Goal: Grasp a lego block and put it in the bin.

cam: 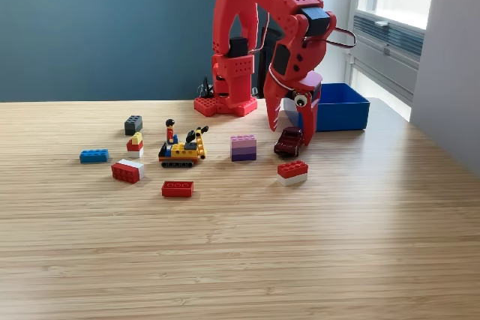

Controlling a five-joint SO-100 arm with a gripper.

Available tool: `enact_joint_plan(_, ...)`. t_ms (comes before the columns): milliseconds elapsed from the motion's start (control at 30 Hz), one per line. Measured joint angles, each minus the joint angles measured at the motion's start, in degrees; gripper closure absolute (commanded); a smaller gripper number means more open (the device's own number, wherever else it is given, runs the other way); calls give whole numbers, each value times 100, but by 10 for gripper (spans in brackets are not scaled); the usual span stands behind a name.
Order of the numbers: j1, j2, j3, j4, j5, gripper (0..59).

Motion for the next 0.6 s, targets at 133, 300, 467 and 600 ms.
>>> enact_joint_plan(133, 0, 193, 334, -606, -26, 330)
enact_joint_plan(300, -62, 308, 615, -1160, -141, 422)
enact_joint_plan(467, -62, 290, 677, -1477, -229, 586)
enact_joint_plan(600, -70, 308, 729, -1564, -79, 586)
